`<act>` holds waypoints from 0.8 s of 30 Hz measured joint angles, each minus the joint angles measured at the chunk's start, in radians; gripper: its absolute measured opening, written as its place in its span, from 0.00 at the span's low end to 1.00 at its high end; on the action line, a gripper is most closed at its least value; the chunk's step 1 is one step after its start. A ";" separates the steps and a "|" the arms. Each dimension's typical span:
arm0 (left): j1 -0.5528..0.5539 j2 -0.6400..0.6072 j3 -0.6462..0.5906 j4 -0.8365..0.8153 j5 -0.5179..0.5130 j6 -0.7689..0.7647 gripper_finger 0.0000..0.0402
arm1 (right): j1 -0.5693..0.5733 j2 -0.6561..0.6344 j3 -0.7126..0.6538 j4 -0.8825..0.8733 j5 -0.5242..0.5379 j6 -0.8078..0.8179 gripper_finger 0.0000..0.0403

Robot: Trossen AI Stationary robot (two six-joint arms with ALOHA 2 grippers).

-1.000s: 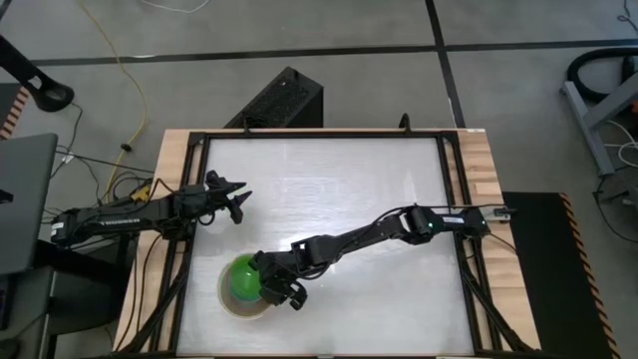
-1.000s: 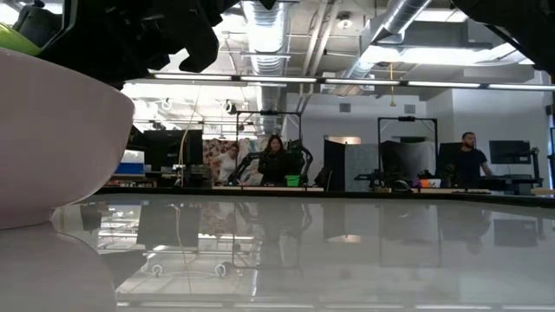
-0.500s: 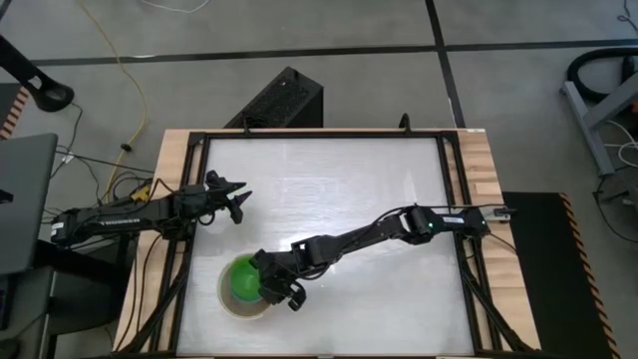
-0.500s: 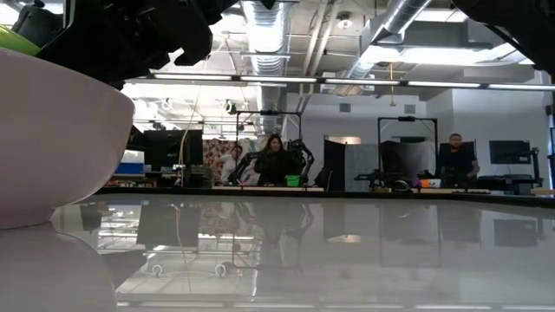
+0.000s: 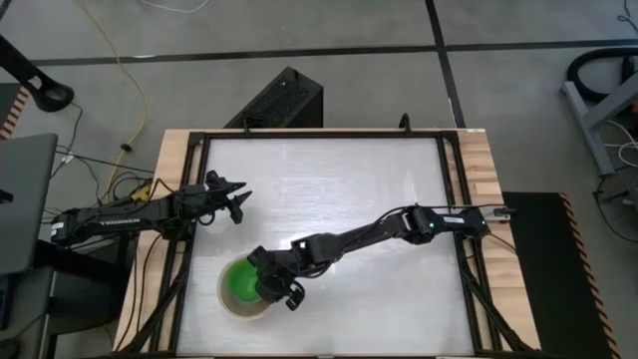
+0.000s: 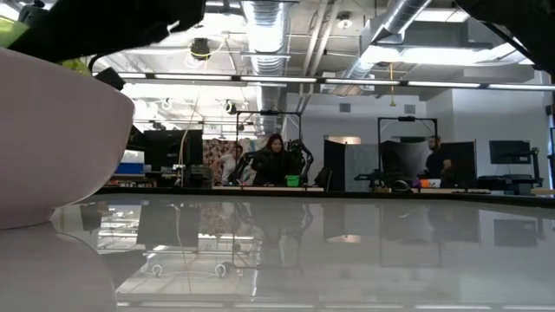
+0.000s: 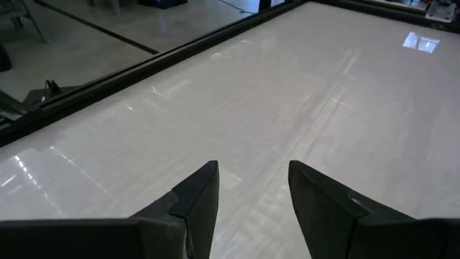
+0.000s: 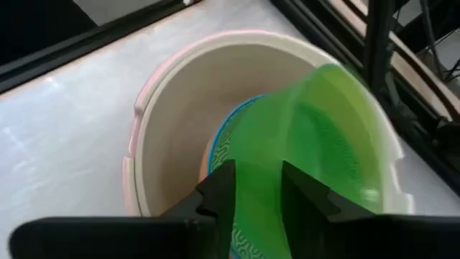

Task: Nest bowls inside each other by size order
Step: Stack the light green transparent bowl on top of the orange and blue patterned bowl, then return to home position

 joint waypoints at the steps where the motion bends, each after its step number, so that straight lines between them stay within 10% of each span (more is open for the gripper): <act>1: 0.000 0.000 0.000 0.000 0.000 0.000 0.39 | 0.000 -0.001 0.005 -0.006 0.001 -0.001 0.31; 24: 0.000 0.000 0.000 0.000 0.004 0.000 0.39 | -0.007 -0.180 0.055 -0.352 0.076 0.075 0.38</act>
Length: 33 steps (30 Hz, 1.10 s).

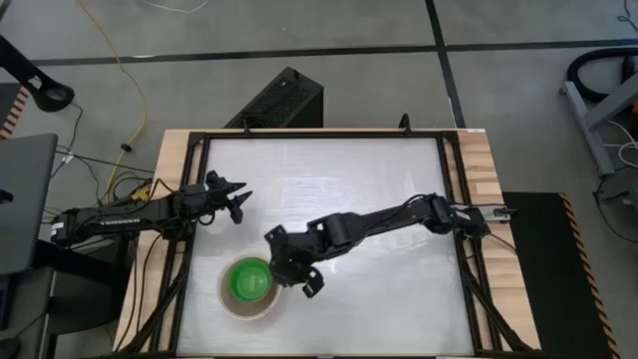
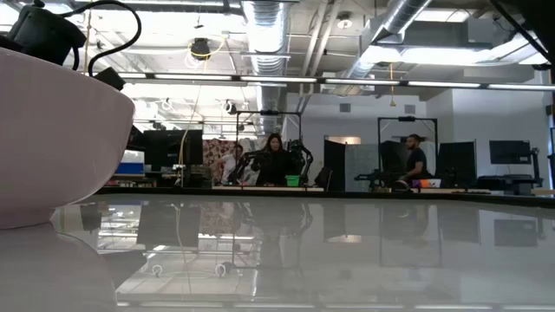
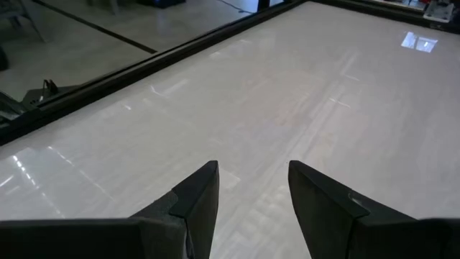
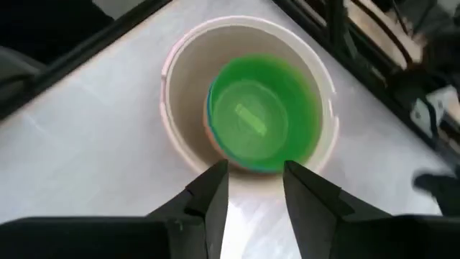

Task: Nest bowls inside each other by size order
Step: Return to home position

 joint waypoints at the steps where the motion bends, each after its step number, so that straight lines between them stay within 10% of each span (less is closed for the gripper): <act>1: 0.000 0.000 0.000 0.000 0.002 0.000 0.39 | -0.004 -0.016 0.000 -0.029 -0.001 0.023 0.37; 20: 0.000 0.000 0.000 0.000 0.003 -0.016 0.39 | -0.122 -0.272 -0.160 -0.577 -0.141 0.208 0.04; 33: 0.000 0.000 0.000 0.000 -0.009 -0.015 0.39 | -0.260 -1.082 -1.241 0.152 -0.094 0.404 0.03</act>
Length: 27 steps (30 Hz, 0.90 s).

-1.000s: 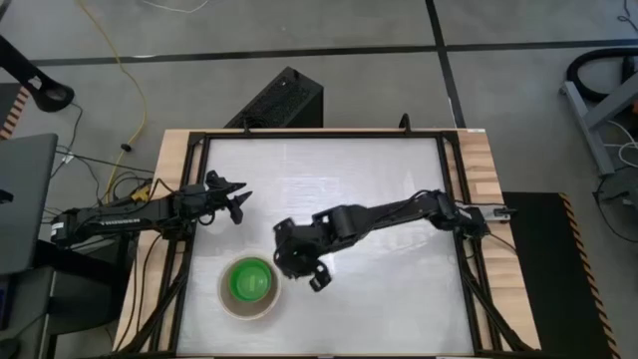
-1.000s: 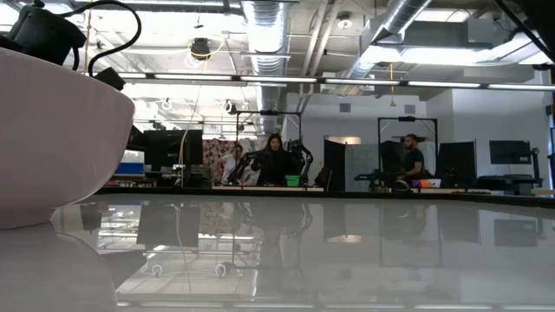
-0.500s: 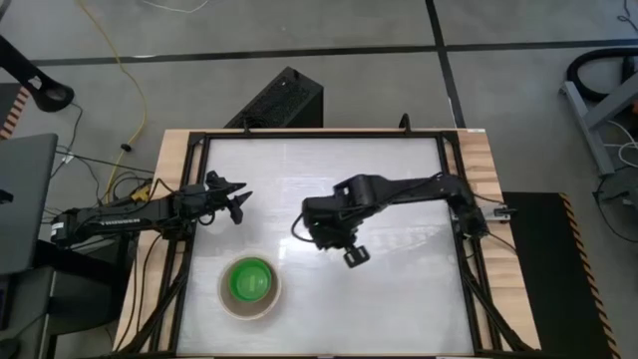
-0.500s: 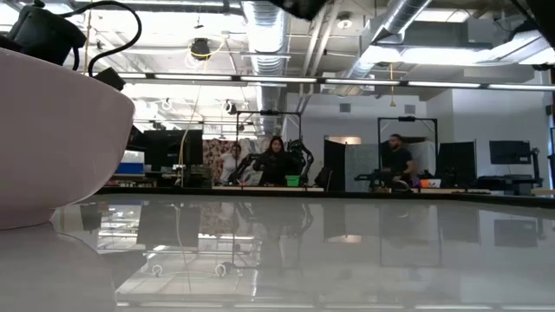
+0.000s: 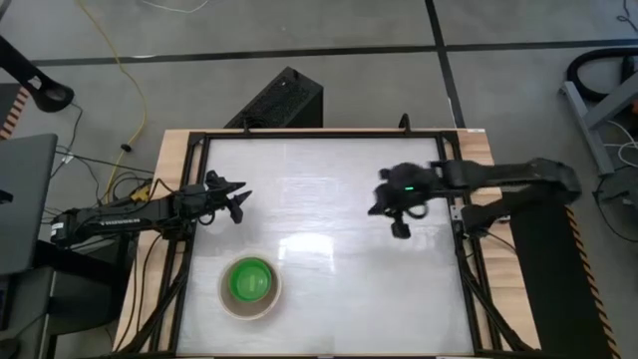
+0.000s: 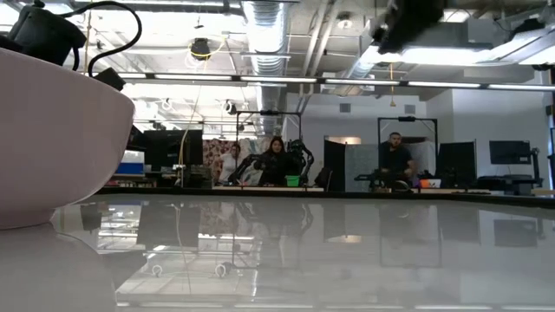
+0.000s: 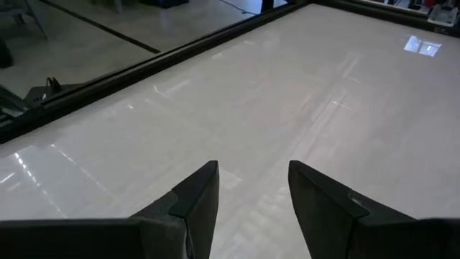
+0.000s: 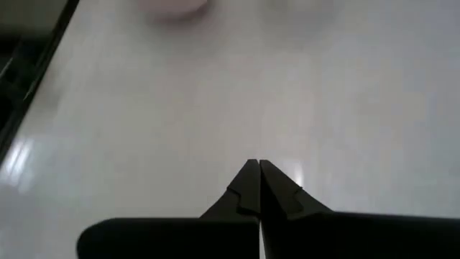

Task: Nest bowls inside each other by size order
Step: Return to home position

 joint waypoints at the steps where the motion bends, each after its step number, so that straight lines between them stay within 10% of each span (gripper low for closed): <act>1: 0.000 0.000 0.000 0.000 -0.001 0.002 0.39 | -0.013 -0.071 -0.091 0.088 0.014 0.024 0.03; 14: 0.000 0.000 0.000 0.000 -0.002 0.016 0.39 | -0.091 -0.595 -0.985 1.042 0.036 0.253 0.04; 27: 0.000 0.000 0.000 0.000 -0.003 0.016 0.39 | 0.060 -0.669 -1.098 1.054 0.196 0.287 0.03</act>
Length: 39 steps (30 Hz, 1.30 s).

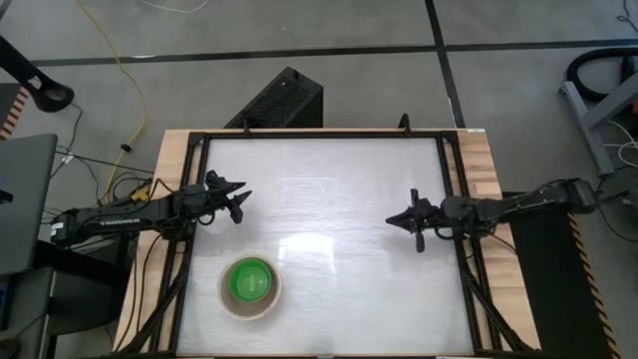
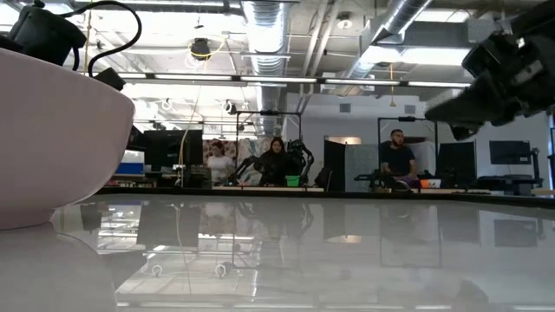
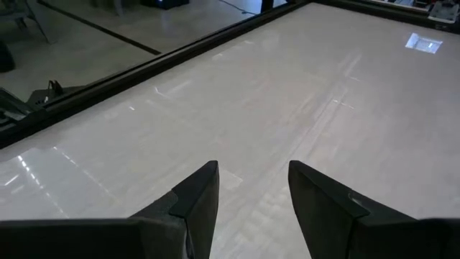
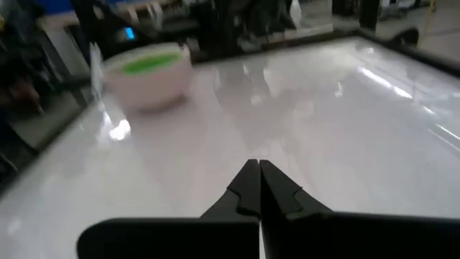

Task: Nest bowls inside each other by size order
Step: Return to home position

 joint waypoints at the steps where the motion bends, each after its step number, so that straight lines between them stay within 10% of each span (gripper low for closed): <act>1: 0.000 0.000 0.000 0.000 0.000 0.000 0.39 | 0.021 -0.006 0.000 -0.029 0.031 -0.007 0.03; 7: 0.000 0.000 0.000 0.000 0.000 0.000 0.39 | 0.072 -0.045 -0.001 -0.099 0.154 -0.051 0.03; 21: 0.000 0.000 0.000 0.000 0.018 0.000 0.39 | -0.139 -0.279 0.002 -0.321 -0.093 -0.099 0.03; 39: 0.000 0.000 0.000 0.000 0.002 0.000 0.39 | -0.198 -0.295 0.002 -0.325 -0.108 -0.123 0.08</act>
